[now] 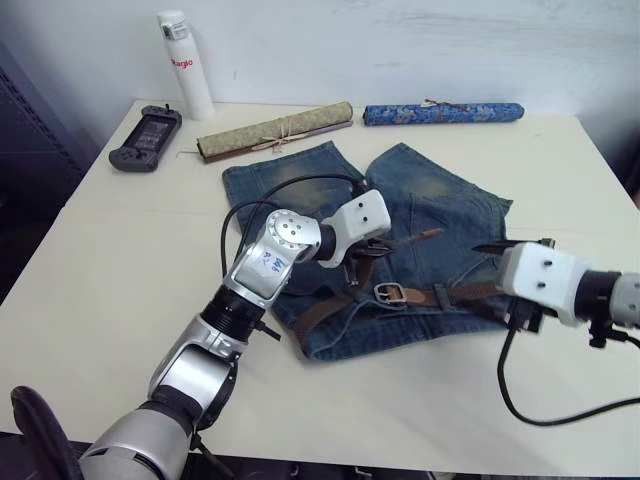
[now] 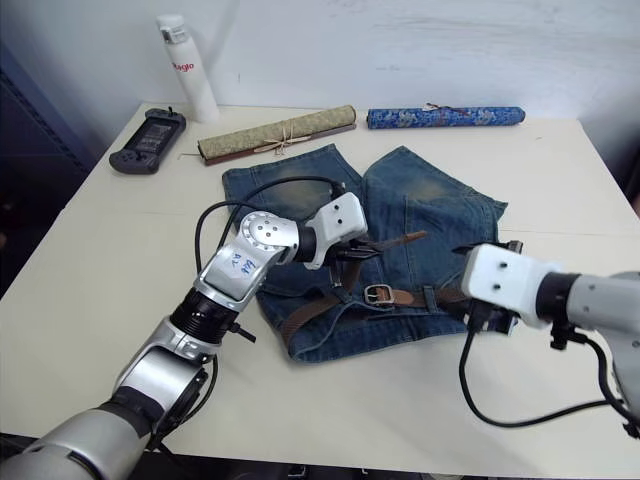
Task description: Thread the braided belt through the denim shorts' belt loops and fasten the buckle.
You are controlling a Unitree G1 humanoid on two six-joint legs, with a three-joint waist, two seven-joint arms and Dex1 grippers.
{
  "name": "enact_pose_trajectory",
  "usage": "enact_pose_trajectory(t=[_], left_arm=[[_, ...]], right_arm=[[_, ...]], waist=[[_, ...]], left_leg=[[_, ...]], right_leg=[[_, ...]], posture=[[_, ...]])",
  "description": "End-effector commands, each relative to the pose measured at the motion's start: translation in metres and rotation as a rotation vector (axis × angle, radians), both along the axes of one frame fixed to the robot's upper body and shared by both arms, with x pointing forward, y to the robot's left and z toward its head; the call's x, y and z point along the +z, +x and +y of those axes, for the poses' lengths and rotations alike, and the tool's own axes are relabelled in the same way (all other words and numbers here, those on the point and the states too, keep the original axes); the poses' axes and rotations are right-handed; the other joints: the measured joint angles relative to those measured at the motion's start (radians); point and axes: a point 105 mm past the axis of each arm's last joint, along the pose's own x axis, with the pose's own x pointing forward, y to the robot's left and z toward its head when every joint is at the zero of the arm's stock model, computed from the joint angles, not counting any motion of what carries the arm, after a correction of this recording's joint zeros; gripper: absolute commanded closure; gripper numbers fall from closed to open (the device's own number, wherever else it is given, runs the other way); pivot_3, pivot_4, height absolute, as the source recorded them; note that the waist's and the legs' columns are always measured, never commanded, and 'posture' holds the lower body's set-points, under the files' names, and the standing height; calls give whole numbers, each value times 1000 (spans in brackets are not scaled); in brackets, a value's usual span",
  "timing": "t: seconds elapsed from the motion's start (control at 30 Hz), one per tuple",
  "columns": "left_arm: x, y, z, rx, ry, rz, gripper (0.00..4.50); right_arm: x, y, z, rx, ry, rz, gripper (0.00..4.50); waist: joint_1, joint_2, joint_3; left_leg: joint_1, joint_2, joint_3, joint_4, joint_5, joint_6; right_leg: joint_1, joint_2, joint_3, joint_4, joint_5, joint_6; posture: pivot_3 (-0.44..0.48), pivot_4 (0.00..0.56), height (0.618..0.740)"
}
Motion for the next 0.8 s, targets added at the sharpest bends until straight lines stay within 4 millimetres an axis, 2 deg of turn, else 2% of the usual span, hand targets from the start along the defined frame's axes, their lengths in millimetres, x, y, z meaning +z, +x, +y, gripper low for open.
enact_pose_trajectory(t=[0.03, 0.07, 0.17, 0.23, 0.43, 0.67, 0.73, 0.8], left_arm=[[9, 1, 3, -4, -16, -27, 4500], [9, 2, 3, -4, -15, -27, 4500], [9, 2, 4, -3, -18, -23, 4500], [9, 1, 4, -7, -17, -25, 4500], [9, -2, 5, -14, -16, -25, 4500], [11, -6, 3, -36, -21, -27, 4500], [11, -6, 3, -41, -17, -30, 4500], [12, -5, 5, -42, -13, -35, 4500]], right_arm=[[-9, -12, 12, 68, -43, -15, 59], [-10, -13, 13, 72, -49, -16, 59], [-39, -14, 18, 140, -167, -25, 59], [-51, -5, 17, 168, -258, -99, 59], [-58, 15, 11, 139, -298, -201, 59], [-65, 21, 10, 115, -265, -174, 59], [-68, 18, 14, 113, -227, -131, 438], [-66, 18, 20, 113, -187, -122, 1157]], waist=[[3, 0, 0], [3, 0, 0], [2, 0, 0], [1, 0, 0], [1, 0, 0], [2, 0, 0], [0, 0, 0], [-3, 0, 0]], left_leg=[[0, 0, 0, 0, 0, 0], [0, 0, 0, 0, 0, 0], [0, 0, 0, 0, 0, 0], [0, 0, 0, 0, 0, -1], [0, 0, 1, 0, 0, -1], [0, 0, 1, 0, 0, -1], [0, 0, 0, 0, 0, -1], [0, 0, 0, 0, 0, -1]], right_leg=[[0, 0, 0, 0, 0, 0], [0, 0, 0, 0, 0, 0], [0, 0, 1, 0, 0, 0], [0, 0, 1, 0, 0, 0], [0, 0, 1, 0, 0, 0], [0, 0, 1, 0, 0, 0], [0, 0, 1, 0, 0, 0], [0, 1, 1, 0, 0, 0]], posture=[[0, 150, 686], [0, 150, 686], [0, 150, 686], [0, 150, 686], [0, 150, 686], [0, 150, 686], [0, 150, 686], [0, 150, 686]])
